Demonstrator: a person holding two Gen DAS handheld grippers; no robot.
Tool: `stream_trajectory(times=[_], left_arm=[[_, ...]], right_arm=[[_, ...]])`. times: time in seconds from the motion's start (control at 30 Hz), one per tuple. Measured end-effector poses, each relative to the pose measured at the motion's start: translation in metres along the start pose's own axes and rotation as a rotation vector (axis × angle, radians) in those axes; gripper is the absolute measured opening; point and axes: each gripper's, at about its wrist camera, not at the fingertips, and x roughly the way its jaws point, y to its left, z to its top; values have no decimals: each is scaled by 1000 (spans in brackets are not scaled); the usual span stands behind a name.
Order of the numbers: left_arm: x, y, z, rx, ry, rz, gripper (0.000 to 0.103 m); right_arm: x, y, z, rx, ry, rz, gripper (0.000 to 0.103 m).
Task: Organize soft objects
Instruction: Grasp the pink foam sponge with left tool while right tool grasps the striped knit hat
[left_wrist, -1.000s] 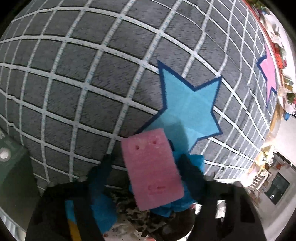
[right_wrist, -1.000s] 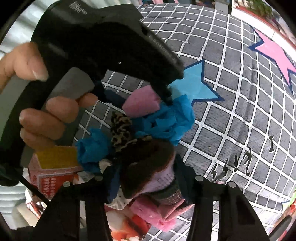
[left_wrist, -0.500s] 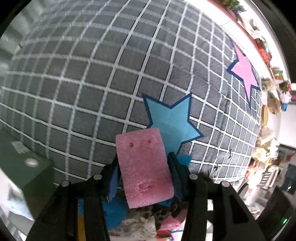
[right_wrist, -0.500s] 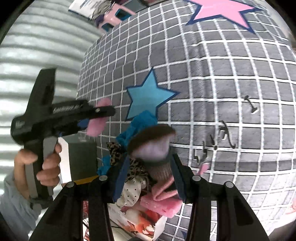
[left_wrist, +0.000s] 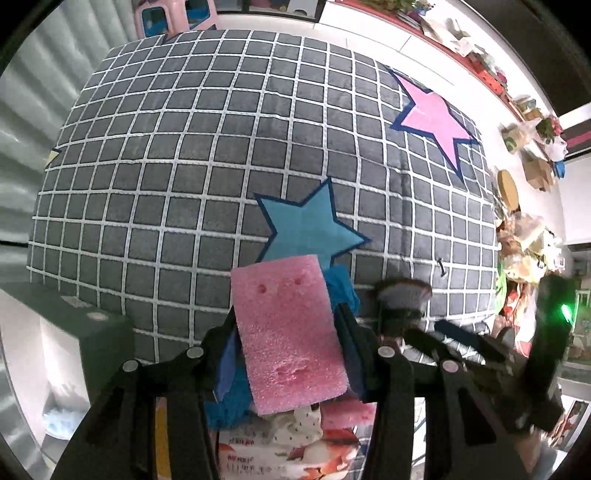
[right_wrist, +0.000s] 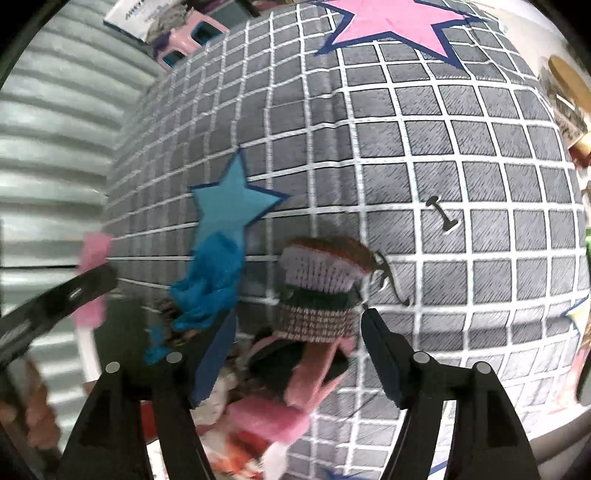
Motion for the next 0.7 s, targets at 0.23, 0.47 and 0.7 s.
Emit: stream_trajectory(times=[0.23, 0.47, 0.7], left_arm=[[-7, -4, -19, 16, -1, 19, 53], [-9, -13, -37, 52, -6, 52, 53], [-13, -18, -50, 63, -17, 54, 53]], right_arm=[[34, -5, 21, -13, 75, -89, 72], [52, 2, 17, -60, 100, -132, 44], [20, -9, 10, -9, 51, -80, 42]])
